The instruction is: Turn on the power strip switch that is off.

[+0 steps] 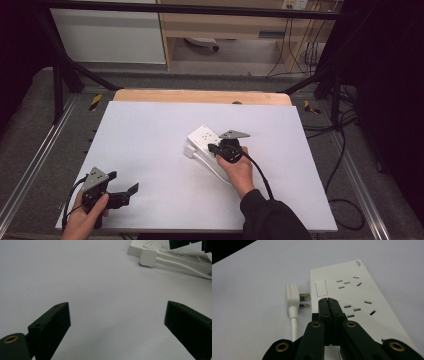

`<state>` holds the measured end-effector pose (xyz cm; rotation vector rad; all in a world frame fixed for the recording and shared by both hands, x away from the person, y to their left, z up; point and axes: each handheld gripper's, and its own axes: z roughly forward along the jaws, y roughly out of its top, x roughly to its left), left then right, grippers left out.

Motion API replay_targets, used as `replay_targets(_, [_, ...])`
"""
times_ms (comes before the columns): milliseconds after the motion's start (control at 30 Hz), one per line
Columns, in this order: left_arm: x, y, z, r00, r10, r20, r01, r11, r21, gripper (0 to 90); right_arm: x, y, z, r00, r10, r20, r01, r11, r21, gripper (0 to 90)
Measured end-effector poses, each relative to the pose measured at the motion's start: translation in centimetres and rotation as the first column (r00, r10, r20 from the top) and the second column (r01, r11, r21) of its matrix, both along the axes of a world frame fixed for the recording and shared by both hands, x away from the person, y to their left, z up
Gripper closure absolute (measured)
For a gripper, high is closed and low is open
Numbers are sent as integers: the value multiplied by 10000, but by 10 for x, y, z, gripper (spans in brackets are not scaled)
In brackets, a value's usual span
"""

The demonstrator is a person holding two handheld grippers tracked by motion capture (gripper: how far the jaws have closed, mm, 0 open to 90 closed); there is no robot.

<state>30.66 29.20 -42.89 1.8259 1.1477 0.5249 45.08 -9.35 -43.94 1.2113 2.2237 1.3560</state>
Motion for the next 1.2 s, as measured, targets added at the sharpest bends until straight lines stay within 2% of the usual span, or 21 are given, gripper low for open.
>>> replay_targets(167, [0, 0, 0, 10000, 0, -7, 0, 10000, 12, 66, -1, -4, 7, 9997, -101, 209, 98, 9998, 155, 882])
replay_targets(333, [0, 0, 0, 10000, 7, -22, -7, 10000, -11, 66, -1, -7, 14, 9989, -185, 432, 176, 9996, 219, 818])
replay_targets(500, [0, 0, -1, 10000, -12, -14, 12, 10000, 4, 65, -1, -9, 21, 9980, -272, 569, 263, 9995, 164, 670])
replay_targets(633, [1, -1, -1, 10000, 10, -34, -10, 10000, -24, 66, 0, -10, 26, 9982, -336, 506, 332, 9994, 76, 475])
replay_targets(800, [1, 0, -1, 10000, -1, -26, 1, 10000, 13, 66, 1, -12, 32, 9971, -576, 507, 573, 9983, 62, 300])
replay_targets(1033, [1, 0, -2, 10000, 25, -57, -25, 10000, -31, 66, 3, -19, 40, 9926, -1048, 617, 1057, 9943, -125, 102])
replay_targets(1200, [1, 0, -2, 10000, 52, -74, -52, 10000, -31, 65, 3, -26, 48, 9881, -1314, 795, 1319, 9913, -18, 48])
